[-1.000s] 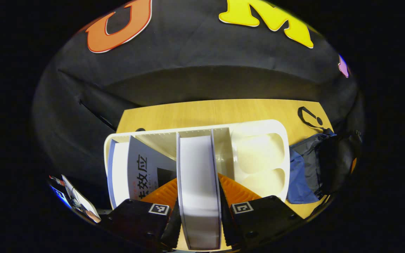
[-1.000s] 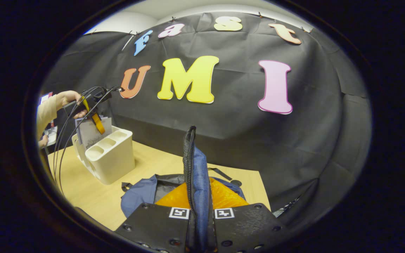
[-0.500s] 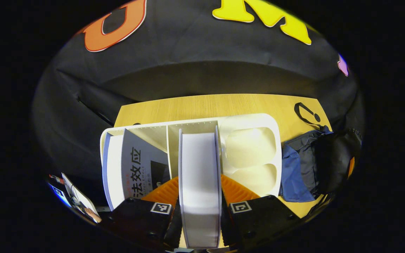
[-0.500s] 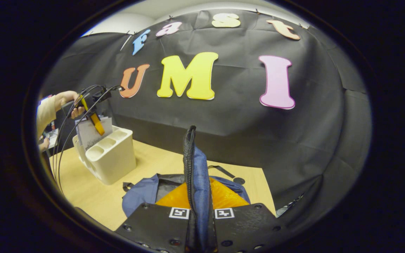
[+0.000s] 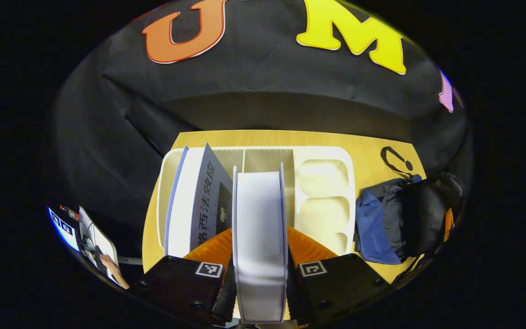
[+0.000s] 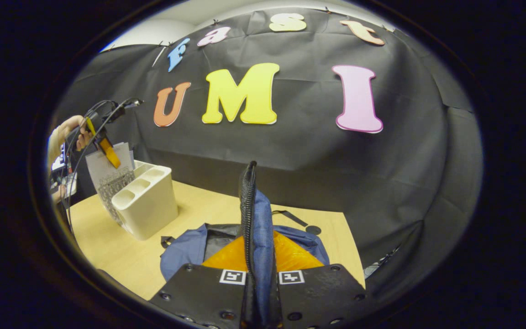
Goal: Open the schoolbag, grab two books from the bookshelf and put them into the schoolbag.
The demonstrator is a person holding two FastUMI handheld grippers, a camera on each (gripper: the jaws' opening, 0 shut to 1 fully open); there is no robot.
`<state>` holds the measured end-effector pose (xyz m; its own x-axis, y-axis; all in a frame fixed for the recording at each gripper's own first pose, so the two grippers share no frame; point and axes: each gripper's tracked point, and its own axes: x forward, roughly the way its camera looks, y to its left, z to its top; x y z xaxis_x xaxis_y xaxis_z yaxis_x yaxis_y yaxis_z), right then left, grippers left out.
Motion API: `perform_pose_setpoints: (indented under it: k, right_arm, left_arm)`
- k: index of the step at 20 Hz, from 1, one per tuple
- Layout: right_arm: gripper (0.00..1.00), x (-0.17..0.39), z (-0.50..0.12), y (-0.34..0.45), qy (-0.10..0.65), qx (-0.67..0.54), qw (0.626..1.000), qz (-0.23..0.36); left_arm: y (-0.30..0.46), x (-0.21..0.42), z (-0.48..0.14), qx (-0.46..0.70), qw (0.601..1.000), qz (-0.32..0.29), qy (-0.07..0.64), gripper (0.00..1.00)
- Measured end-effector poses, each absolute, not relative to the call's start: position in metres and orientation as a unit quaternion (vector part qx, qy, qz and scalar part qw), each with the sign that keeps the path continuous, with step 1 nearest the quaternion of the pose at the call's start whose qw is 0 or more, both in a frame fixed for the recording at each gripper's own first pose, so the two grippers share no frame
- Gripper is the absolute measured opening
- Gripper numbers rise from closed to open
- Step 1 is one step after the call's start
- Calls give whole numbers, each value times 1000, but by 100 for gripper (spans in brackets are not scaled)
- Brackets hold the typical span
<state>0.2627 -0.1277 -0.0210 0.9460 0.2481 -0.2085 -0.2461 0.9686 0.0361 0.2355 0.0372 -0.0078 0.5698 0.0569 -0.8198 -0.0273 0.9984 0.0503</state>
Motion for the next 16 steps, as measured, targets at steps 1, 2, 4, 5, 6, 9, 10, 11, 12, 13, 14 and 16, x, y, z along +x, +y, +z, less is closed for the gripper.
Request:
perform_pose_setpoints:
  k: [1,2,4,5,6,9,10,11,12,13,14,16]
  right_arm:
    - [12,263,-22,-129,106,2,987,125]
    - [12,264,-23,-128,107,1,986,126]
    - [12,264,-24,-125,109,2,986,127]
    - [12,266,-26,-123,110,3,986,128]
    - [12,267,-27,-120,111,4,985,129]
    - [11,269,-32,-113,116,5,985,131]
    - [11,270,-33,-111,117,4,984,131]
    - [12,269,-35,-110,120,5,984,131]
    - [11,268,-37,-109,123,5,984,131]
    - [12,268,-39,-108,125,4,983,131]
    - [11,267,-39,-106,127,2,983,130]
    - [12,266,-39,-105,129,-2,983,129]
  left_arm:
    - [34,221,-2,19,887,23,460,47]
    - [37,211,4,27,890,27,455,47]
    - [40,193,14,32,896,35,442,46]
    - [39,183,16,30,898,34,438,51]
    - [36,174,15,28,900,32,433,51]
    - [28,138,0,31,898,24,439,46]
    - [23,127,-3,29,899,15,437,51]
    - [15,116,-5,24,901,7,434,47]
    - [11,109,-5,22,905,8,425,46]
    - [10,105,-4,21,910,15,414,46]
    - [8,99,-3,18,913,19,408,46]
    - [-3,84,-4,4,913,8,408,46]
